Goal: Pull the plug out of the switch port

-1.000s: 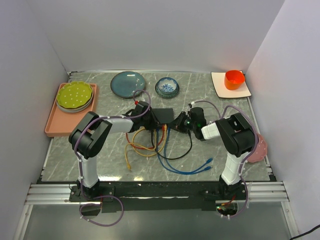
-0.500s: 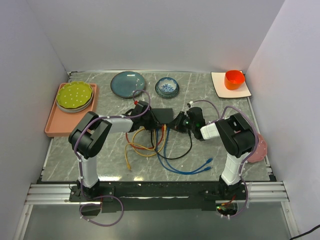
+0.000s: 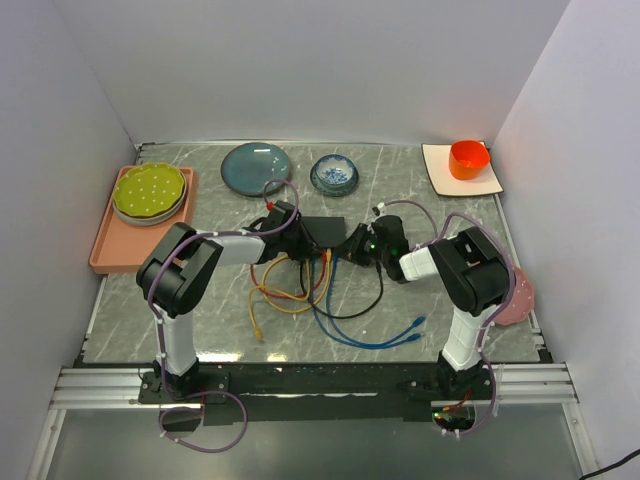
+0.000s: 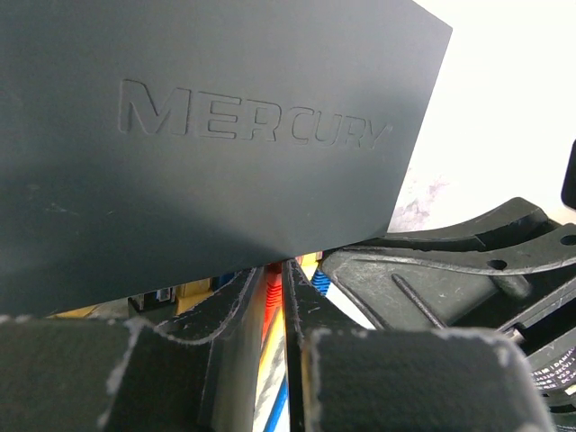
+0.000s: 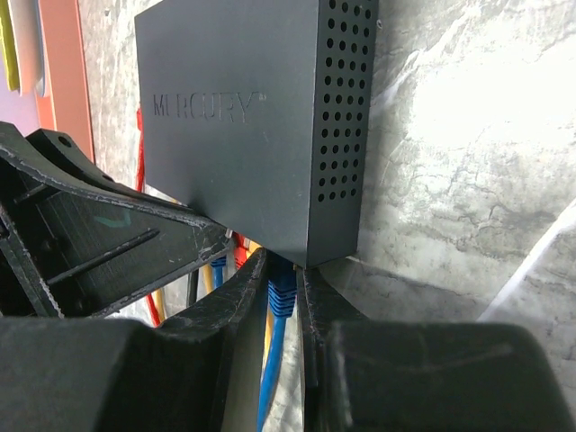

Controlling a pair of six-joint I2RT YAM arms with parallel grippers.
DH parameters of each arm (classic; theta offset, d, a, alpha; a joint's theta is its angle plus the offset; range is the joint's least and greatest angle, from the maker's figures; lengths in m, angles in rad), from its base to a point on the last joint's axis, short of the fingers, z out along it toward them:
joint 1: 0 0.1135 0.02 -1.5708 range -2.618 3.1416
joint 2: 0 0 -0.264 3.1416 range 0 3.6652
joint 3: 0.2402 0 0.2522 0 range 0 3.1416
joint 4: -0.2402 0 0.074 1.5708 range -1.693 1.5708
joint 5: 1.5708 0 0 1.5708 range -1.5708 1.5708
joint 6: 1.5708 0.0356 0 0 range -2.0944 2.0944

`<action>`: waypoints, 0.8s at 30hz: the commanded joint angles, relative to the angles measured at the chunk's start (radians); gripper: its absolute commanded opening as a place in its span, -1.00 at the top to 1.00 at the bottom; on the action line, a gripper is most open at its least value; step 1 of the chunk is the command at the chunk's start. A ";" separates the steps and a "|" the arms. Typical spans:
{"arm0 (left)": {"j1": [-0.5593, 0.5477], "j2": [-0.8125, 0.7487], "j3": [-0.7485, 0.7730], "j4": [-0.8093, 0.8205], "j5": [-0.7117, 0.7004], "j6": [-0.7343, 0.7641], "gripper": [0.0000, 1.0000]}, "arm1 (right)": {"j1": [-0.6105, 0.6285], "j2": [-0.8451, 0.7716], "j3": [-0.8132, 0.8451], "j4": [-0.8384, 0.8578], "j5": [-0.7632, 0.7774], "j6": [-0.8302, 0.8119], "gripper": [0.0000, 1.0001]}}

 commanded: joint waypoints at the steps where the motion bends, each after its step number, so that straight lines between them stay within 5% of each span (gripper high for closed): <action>1: 0.013 0.006 0.028 0.092 -0.056 -0.032 0.61 | 0.106 0.005 -0.068 -0.040 -0.245 0.024 1.00; 10: 0.022 0.000 -0.008 0.138 -0.046 -0.059 0.61 | 0.113 0.124 -0.217 0.414 -0.331 0.291 1.00; 21: 0.029 -0.006 -0.014 0.149 -0.044 -0.061 0.63 | 0.129 0.083 -0.234 0.390 -0.316 0.247 1.00; 24: 0.033 -0.040 -0.031 0.153 -0.055 -0.056 0.63 | 0.122 -0.020 -0.230 0.265 -0.258 0.157 1.00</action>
